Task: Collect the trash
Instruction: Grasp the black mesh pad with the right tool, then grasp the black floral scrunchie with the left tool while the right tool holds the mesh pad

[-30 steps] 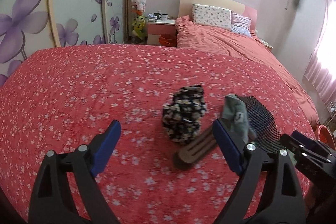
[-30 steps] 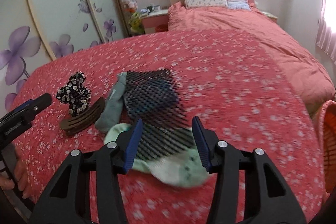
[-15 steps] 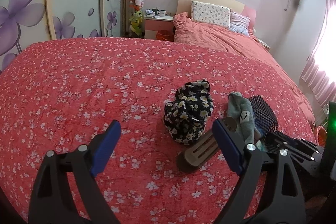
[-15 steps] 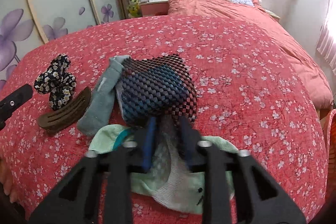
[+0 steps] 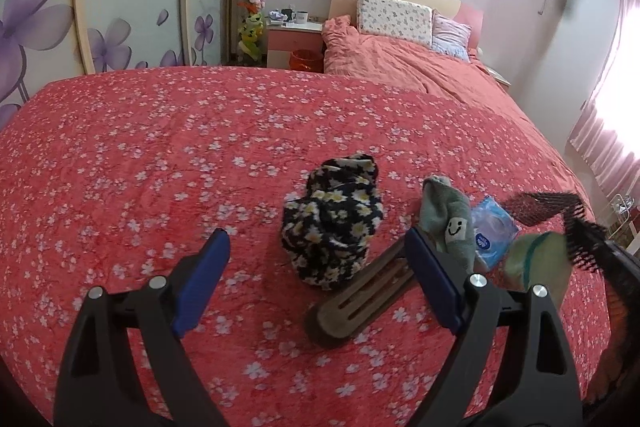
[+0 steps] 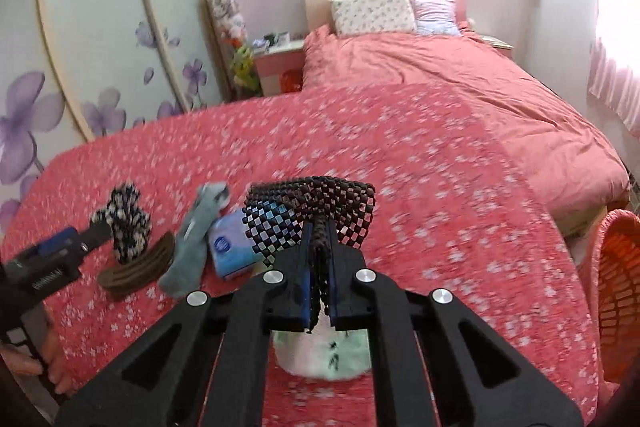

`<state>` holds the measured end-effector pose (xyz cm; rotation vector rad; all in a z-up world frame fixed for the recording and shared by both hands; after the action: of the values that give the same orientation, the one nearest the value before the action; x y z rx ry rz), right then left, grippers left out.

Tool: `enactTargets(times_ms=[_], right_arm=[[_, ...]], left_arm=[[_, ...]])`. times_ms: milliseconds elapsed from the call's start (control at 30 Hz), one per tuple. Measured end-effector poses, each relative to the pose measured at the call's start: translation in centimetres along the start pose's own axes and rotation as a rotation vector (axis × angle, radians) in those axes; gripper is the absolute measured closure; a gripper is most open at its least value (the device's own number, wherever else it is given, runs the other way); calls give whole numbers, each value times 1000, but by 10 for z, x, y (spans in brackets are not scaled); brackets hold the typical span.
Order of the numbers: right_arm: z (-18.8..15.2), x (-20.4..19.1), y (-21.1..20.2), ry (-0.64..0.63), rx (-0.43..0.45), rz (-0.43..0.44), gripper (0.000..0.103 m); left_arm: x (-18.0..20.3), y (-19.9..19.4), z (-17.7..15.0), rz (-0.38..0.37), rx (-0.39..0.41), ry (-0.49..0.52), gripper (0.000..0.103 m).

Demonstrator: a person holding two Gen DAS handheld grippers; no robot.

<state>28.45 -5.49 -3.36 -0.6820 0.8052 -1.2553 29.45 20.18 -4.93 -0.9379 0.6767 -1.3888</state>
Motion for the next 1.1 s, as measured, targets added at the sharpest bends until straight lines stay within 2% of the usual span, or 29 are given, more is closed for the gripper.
enactTargets(times_ms=[200, 300, 333, 400, 467, 667, 1033, 1100], right_arm=[[6, 25, -3, 69, 1, 41, 96], [4, 33, 10, 66, -43, -64, 96], [2, 41, 18, 84, -74, -73, 96], [-1, 53, 25, 119, -99, -62, 87], [-4, 61, 24, 136, -92, -68, 74], [1, 70, 16, 152, -55, -53, 58], [20, 76, 59, 149, -125, -108, 58], [22, 76, 65, 132, -134, -133, 61]], left_arm=[[8, 8, 4, 11, -11, 11, 16], [10, 12, 5, 16, -23, 8, 16], [9, 13, 5, 14, -25, 5, 16], [9, 14, 5, 10, -30, 3, 16], [10, 14, 3, 14, -29, 7, 16], [12, 16, 6, 12, -29, 8, 16], [18, 20, 13, 18, -33, 13, 16], [19, 22, 15, 16, -38, 12, 16]])
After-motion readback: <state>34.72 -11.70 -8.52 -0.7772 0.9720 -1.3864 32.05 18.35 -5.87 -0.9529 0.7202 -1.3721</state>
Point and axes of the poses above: each gripper's, at about its wrist camera, not at the fingertips, and y roughly the way its jaws point, x to its right, z to its top, the point moved 2 cm from there along y, roughly the way its jaws point, and after that the axes turned 15 degrees about -x, right-handed, at the moved point
